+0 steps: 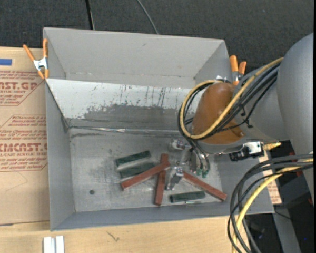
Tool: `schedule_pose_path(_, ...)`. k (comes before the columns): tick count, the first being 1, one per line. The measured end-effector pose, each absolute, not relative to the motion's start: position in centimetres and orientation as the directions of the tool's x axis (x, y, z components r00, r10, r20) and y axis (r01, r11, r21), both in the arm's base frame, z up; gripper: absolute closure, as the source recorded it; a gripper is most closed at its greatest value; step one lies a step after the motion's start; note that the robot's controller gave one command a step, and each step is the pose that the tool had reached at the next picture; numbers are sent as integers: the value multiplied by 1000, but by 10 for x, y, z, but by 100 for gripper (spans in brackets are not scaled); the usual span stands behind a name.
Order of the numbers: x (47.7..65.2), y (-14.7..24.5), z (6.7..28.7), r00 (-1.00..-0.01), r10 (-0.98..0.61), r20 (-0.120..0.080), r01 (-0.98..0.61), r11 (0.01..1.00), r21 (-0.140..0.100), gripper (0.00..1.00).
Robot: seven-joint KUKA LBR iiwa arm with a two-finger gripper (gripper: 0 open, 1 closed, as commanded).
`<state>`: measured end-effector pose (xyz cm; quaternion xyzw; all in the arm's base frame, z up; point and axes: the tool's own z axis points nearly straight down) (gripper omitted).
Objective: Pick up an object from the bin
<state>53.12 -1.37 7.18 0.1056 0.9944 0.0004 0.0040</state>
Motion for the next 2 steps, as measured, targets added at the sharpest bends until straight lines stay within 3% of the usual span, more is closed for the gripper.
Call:
schedule_pose_path(1,531,-14,72,-978,210,-7,210,978,2,0)
schedule_pose_path(2,552,25,73,-955,297,7,297,955,1,100)
